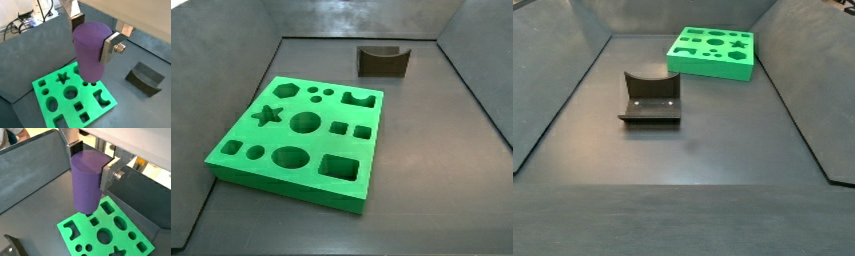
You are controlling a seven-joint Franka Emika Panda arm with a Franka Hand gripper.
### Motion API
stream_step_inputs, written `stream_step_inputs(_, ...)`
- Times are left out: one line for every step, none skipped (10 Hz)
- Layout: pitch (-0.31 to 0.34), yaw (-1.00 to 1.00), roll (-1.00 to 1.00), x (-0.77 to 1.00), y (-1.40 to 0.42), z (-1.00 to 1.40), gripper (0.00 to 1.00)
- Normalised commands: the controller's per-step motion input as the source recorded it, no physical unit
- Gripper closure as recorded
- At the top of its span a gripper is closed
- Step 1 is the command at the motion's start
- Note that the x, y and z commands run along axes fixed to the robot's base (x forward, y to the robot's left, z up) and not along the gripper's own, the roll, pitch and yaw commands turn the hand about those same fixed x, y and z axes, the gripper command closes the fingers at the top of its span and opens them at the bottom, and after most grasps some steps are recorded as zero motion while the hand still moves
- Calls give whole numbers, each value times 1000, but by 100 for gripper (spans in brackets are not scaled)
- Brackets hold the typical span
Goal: Insert the round object.
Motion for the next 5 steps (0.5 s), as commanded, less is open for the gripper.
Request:
stream_step_inputs(0, 0, 0, -126, -17, -1000, 100)
stream_step_inputs(0, 0, 0, -100, -26, -1000, 100)
stream_step_inputs(0, 0, 0, -100, -29, -1000, 100)
stream_step_inputs(0, -37, 0, -151, -114, -1000, 100)
stream_step_inputs(0, -40, -73, -169, -246, -966, 100)
